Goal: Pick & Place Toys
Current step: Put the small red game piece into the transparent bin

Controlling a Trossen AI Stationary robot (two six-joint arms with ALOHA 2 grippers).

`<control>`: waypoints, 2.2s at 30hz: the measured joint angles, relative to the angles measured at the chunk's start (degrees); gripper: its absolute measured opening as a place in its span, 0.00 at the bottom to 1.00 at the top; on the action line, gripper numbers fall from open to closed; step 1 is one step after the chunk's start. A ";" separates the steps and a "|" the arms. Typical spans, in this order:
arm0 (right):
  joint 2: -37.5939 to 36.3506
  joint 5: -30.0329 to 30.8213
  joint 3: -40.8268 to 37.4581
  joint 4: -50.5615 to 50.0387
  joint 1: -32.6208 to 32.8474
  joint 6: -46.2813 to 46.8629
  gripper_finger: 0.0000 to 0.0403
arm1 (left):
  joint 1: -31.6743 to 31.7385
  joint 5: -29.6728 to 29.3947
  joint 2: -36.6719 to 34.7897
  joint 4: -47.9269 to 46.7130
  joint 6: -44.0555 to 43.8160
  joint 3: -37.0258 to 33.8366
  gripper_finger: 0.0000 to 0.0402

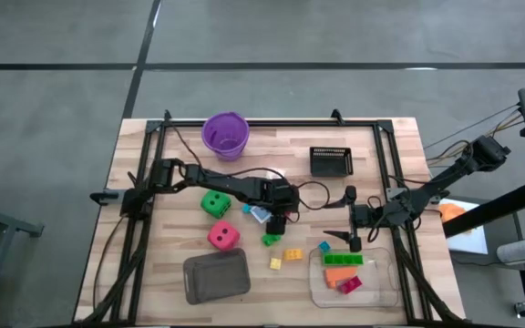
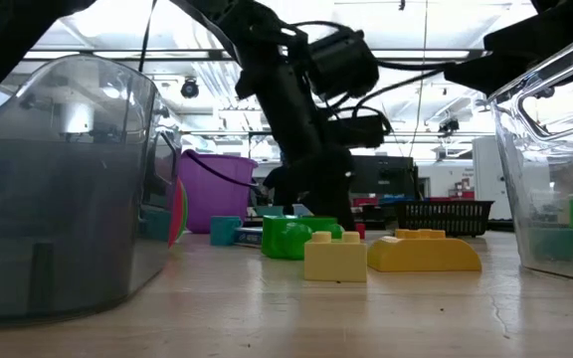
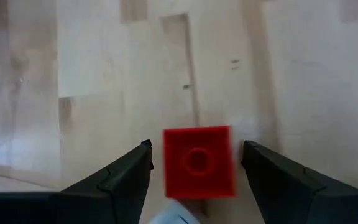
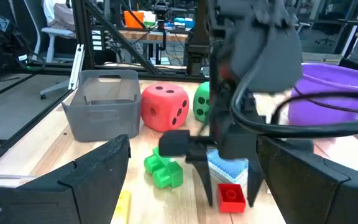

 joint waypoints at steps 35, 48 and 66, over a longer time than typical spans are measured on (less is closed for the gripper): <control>-9.88 4.56 -4.65 4.25 6.02 -8.91 0.86 | -5.71 -2.04 -6.02 14.24 -0.10 -0.53 0.33; -23.55 10.58 -9.79 0.22 9.27 -8.87 0.86 | -15.03 2.09 -8.12 29.39 0.23 -0.27 0.33; -22.56 11.85 -9.75 0.14 9.25 -8.39 0.86 | -15.34 8.47 -0.52 35.72 -4.29 3.32 0.33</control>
